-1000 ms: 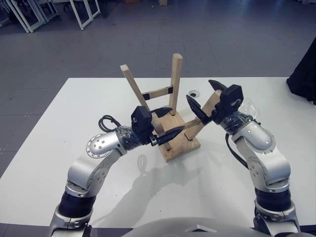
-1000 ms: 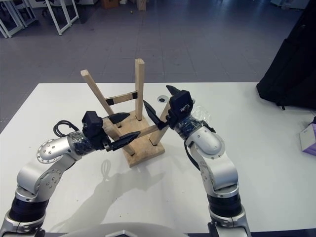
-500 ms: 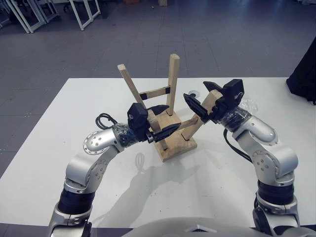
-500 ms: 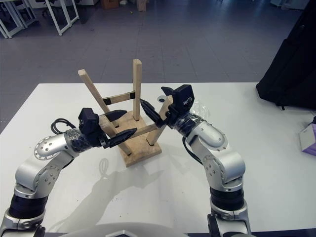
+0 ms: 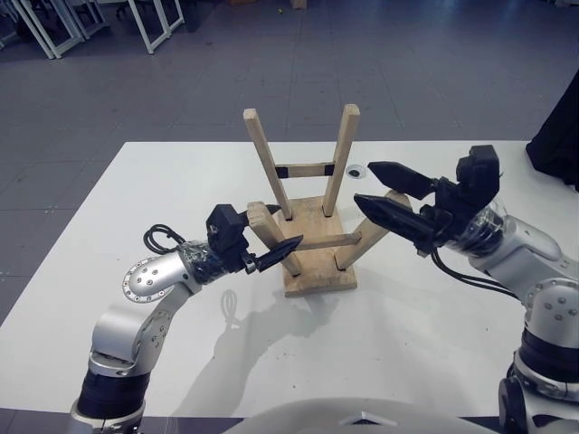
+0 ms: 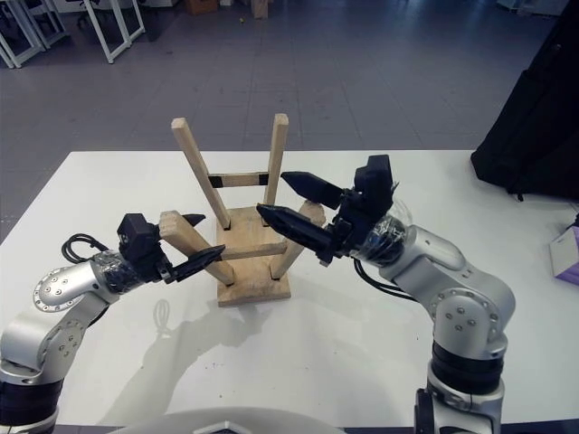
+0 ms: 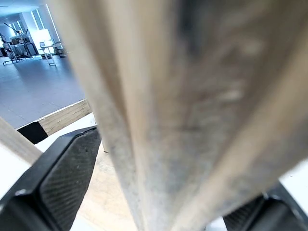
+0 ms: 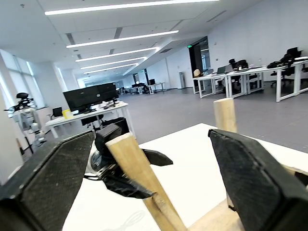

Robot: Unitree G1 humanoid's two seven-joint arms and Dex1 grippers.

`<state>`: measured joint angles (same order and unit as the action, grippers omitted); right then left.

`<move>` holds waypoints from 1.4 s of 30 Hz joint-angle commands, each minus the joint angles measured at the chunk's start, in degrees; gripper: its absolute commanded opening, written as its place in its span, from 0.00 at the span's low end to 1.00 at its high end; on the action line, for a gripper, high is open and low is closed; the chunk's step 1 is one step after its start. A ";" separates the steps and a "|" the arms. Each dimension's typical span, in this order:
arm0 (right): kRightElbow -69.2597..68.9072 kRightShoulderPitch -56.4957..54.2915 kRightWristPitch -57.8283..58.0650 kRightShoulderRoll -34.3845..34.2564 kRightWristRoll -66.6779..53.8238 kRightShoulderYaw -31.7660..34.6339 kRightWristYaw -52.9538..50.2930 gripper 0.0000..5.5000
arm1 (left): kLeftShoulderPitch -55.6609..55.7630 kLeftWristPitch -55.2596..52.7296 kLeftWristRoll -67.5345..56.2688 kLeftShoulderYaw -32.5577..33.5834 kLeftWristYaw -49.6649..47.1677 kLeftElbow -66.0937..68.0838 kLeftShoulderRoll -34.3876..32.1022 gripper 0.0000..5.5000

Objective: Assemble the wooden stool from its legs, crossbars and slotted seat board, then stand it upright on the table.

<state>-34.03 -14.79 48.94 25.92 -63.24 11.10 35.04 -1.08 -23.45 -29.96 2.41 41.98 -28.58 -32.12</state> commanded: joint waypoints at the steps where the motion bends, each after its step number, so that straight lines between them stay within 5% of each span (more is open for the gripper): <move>1: -1.84 1.03 1.08 4.32 -3.18 -0.38 3.87 0.79 | 0.54 1.76 2.98 0.68 -0.89 3.54 -0.60 0.65; 10: -3.36 -1.67 1.45 6.82 -8.58 -5.09 5.62 0.79 | 1.71 7.24 9.85 0.21 -3.36 13.74 0.09 0.65; 18: 12.84 -12.90 -4.65 5.28 -14.63 4.82 -1.00 0.79 | 1.93 10.38 12.11 0.56 -3.85 18.39 -1.11 0.65; 28: 31.62 -12.49 -26.03 -3.80 33.06 -22.73 -2.42 0.79 | 2.25 10.42 13.31 -0.20 -3.74 20.29 -1.46 0.65; 36: 23.27 -7.73 -23.47 -0.91 30.25 -27.01 15.65 0.79 | 1.92 10.85 13.73 -0.27 -3.80 22.16 -0.86 0.65; 42: 16.11 -8.01 -19.94 -2.04 30.88 -28.99 15.36 0.79 | 1.86 11.23 14.40 -0.01 -4.59 22.79 -0.05 0.65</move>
<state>-14.57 -22.53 27.63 23.87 -32.70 -17.42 51.17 0.50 -12.56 -16.56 2.12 37.78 -6.33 -32.39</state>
